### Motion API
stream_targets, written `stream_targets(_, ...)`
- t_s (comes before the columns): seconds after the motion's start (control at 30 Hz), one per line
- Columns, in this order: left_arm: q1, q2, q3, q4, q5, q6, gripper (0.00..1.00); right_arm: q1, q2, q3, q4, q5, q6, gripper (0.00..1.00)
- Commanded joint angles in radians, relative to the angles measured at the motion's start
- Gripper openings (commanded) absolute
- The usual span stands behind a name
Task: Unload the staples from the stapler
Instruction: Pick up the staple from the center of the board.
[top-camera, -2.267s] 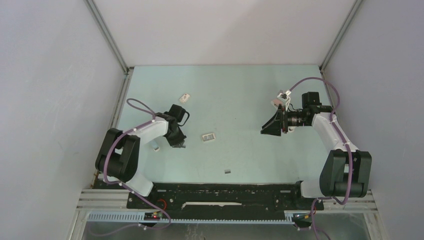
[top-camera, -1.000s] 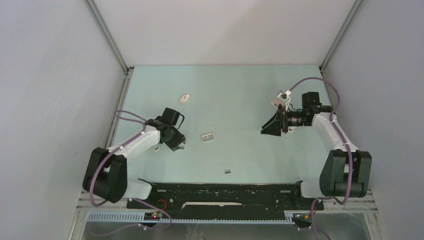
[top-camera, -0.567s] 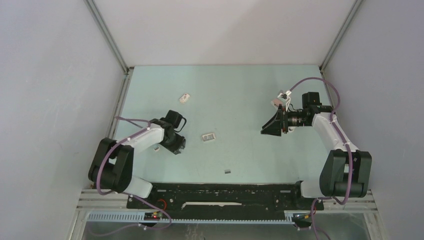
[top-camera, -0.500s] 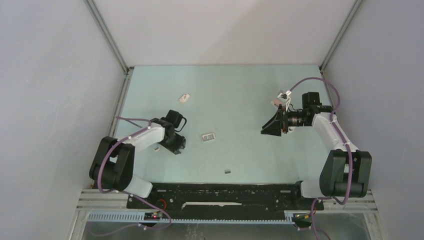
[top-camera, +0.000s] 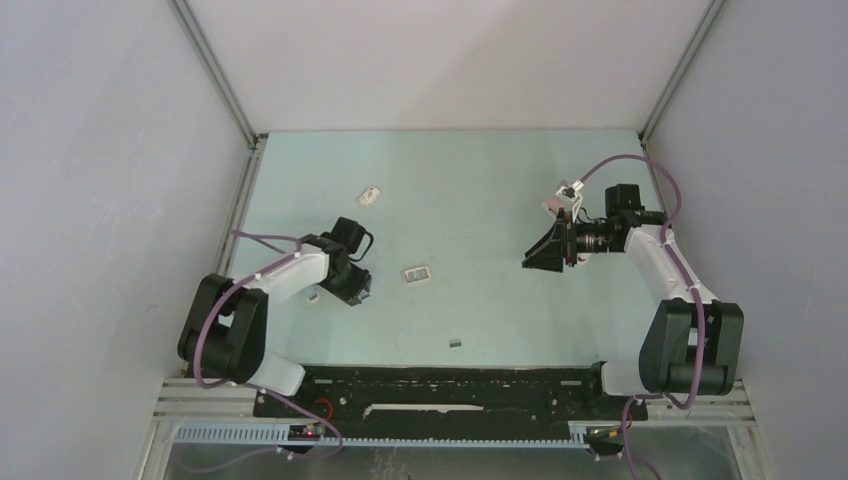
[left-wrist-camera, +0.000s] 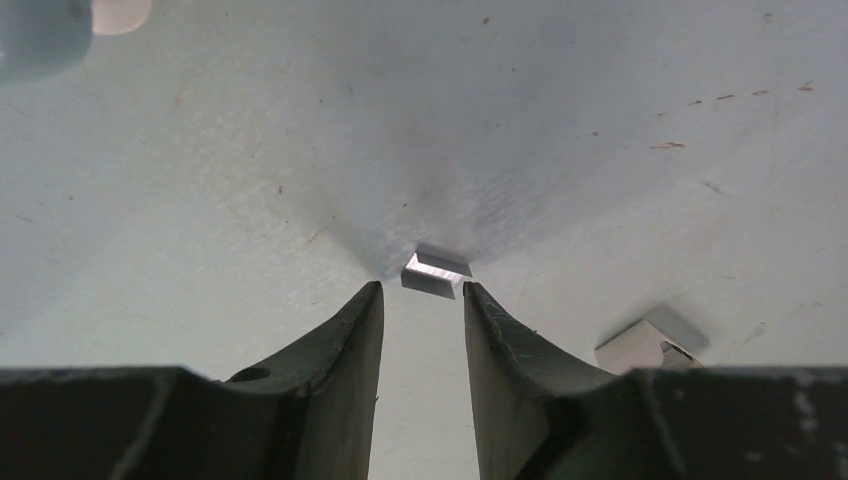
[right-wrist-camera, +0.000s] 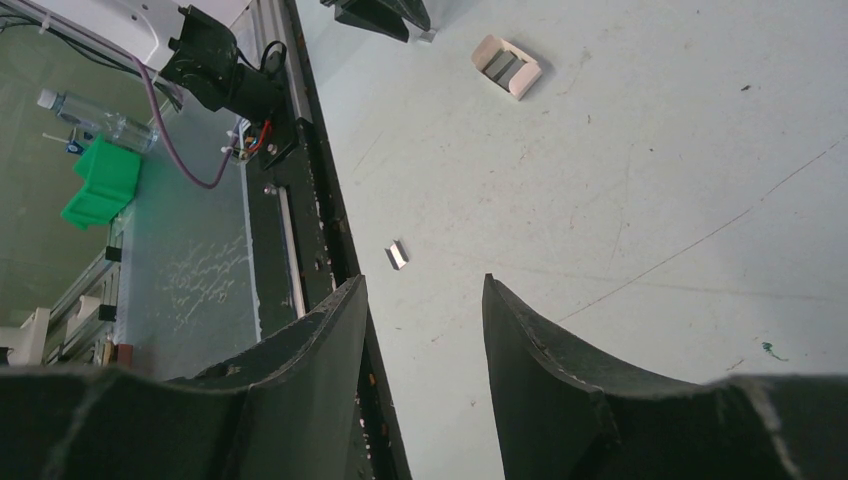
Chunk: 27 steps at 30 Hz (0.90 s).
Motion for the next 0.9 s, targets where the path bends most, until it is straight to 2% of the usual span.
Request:
stream_targets(0.0,-0.001,-0.073,0.029,-0.014,-0.043,-0.015,0.41,-0.007,-0.008,0.016,-0.005,-0.027,-0.027,0.55)
stream_targets(0.87,-0.003,-0.075,-0.068,0.068,0.026,-0.179,0.42,-0.009,-0.007,0.015,-0.004,-0.028,-0.027,0.55)
